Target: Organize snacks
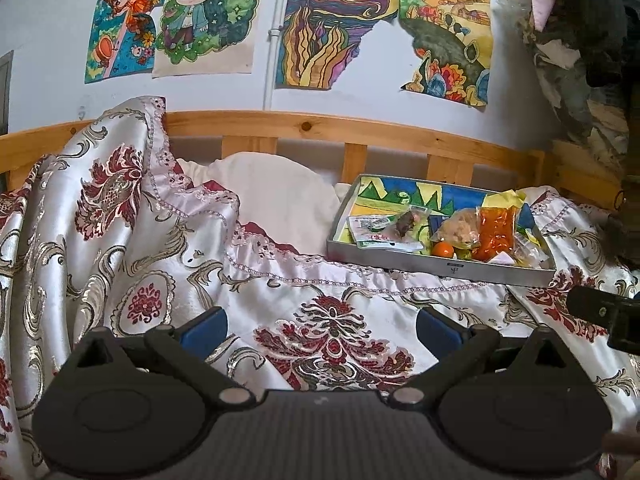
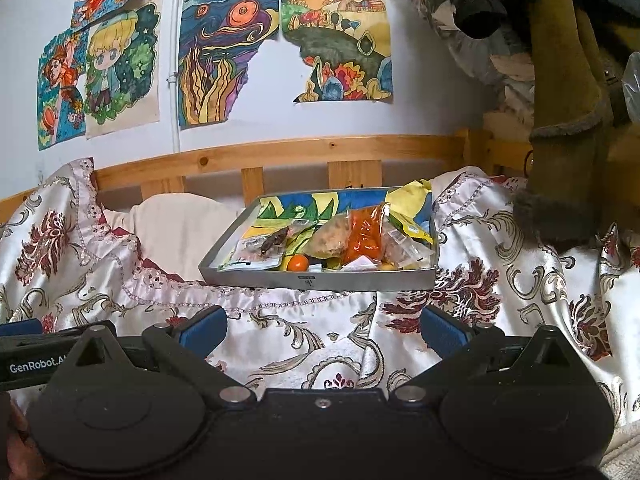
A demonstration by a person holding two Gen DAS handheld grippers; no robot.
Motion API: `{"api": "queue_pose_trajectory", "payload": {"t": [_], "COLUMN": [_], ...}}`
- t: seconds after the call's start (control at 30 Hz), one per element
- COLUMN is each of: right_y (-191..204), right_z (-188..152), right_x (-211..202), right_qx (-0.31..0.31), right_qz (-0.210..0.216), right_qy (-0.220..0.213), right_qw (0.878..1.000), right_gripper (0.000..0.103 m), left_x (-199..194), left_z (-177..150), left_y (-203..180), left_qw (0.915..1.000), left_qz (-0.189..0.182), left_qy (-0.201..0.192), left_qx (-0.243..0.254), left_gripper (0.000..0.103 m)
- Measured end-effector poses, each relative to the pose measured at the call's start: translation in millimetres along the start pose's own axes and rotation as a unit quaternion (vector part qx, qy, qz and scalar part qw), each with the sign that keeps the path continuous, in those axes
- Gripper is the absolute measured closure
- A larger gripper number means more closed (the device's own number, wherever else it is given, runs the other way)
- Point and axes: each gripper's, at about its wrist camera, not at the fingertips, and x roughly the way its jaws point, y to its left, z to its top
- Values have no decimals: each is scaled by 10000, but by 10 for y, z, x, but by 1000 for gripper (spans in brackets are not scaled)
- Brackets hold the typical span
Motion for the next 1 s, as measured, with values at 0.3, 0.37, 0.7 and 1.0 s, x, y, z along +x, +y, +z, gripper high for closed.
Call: {"api": "queue_pose_trajectory", "payload": {"t": [0.3, 0.37, 0.7, 1.0], "right_y": [-12, -17, -8, -8], "right_z": [10, 12, 15, 19], "right_x": [-14, -14, -8, -8], "right_qx": [34, 41, 13, 9], "right_qz": [-17, -27, -25, -27], "right_qy": [-80, -79, -59, -49], "right_qw": [10000, 10000, 10000, 10000], "right_gripper": [1, 1, 1, 1], "left_x": [7, 4, 9, 9], "left_z": [-33, -38, -43, -51], "left_y": [3, 8, 11, 17], "left_qw": [10000, 10000, 10000, 9999], "left_qz": [11, 10, 8, 22], "left_qy": [55, 55, 95, 120], "left_qx": [-9, -10, -3, 7], "left_gripper": [1, 1, 1, 1]}}
